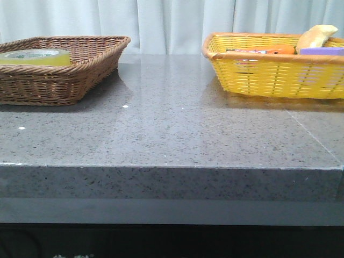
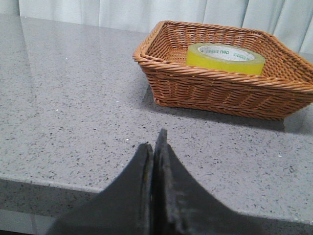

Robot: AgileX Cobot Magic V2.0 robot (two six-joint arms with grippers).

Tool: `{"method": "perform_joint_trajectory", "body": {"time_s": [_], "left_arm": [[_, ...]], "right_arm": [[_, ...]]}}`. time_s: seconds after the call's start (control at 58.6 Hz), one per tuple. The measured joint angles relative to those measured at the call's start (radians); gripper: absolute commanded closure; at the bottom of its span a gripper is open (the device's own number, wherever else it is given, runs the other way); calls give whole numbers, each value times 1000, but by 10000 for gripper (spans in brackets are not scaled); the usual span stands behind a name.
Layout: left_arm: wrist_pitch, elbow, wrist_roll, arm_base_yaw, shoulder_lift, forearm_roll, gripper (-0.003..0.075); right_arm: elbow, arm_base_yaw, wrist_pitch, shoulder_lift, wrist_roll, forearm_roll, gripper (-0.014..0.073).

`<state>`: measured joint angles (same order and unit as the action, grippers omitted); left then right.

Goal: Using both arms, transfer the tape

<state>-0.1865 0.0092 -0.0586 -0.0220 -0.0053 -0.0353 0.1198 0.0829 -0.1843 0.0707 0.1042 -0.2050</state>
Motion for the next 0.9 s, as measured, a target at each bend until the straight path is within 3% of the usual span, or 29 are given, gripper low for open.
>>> {"method": "perform_joint_trajectory", "body": {"time_s": [0.239,0.904], "left_arm": [[0,0,0,0,0,0,740],[0,0,0,0,0,0,740]], "right_arm": [[-140,0,15,-79,-17,8,704],[-147,0,14,-81,-17,13,704]]}}
